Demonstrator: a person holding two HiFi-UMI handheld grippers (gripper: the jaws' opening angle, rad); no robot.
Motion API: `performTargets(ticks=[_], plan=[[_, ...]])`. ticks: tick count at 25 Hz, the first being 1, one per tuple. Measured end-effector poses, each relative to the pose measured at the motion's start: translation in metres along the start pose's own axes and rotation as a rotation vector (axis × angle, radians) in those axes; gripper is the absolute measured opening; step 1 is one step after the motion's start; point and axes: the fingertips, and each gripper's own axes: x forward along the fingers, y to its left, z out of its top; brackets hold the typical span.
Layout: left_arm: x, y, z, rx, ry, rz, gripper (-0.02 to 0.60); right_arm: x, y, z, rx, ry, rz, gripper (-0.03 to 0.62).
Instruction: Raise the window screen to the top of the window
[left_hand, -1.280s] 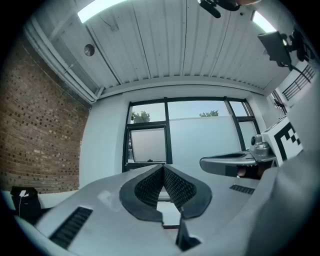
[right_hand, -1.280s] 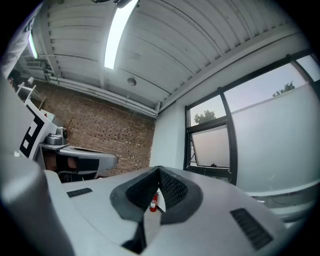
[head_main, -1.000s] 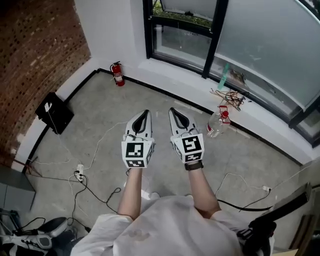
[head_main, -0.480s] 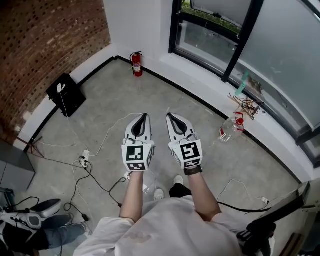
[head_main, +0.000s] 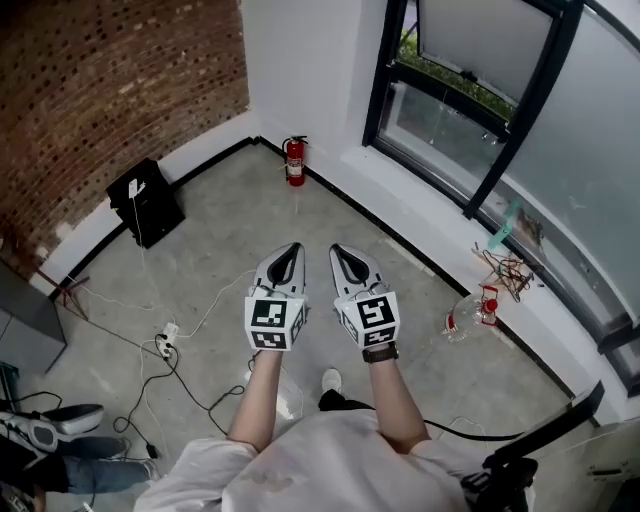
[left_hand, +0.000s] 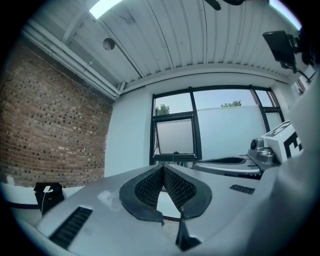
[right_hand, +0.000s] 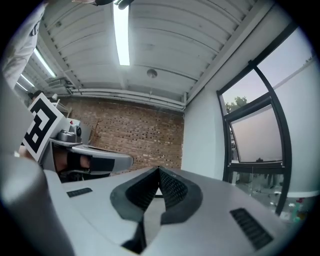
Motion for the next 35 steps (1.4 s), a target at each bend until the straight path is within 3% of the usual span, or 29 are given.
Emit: performTargets(ticks=[3,7,11,15,24,30,35], plan=[[0.052,-0.003,0.014,0.003,-0.027,-0.011,0.002,0.024,-0.051,0.015,0.003,-0.049,-0.017,0.000],[0.103,-0.001,0.027,-0.014,-0.092,0.044,0.002,0.043,-0.116,0.017,0.039,-0.094,-0.089,0.000],[0.143,-0.006,0.002,-0.006,-0.039,0.039,0.002,0.048,-0.178,-0.011,0.118,-0.108,-0.282,0.000],[0.183,0.002,-0.017,-0.019,0.002,0.034,0.002,0.073,-0.202,-0.034,0.146,-0.074,-0.268,0.000],[0.331,0.044,-0.043,-0.041,-0.005,-0.080,0.002,0.185,-0.275,-0.073,0.084,-0.005,-0.291,0.000],[0.457,0.085,-0.012,-0.064,-0.034,-0.199,0.002,0.282,-0.343,-0.042,-0.004,-0.045,-0.321,0.000],[0.525,0.112,-0.005,-0.021,-0.046,-0.267,0.002,0.349,-0.384,-0.048,-0.008,-0.032,-0.367,0.000]])
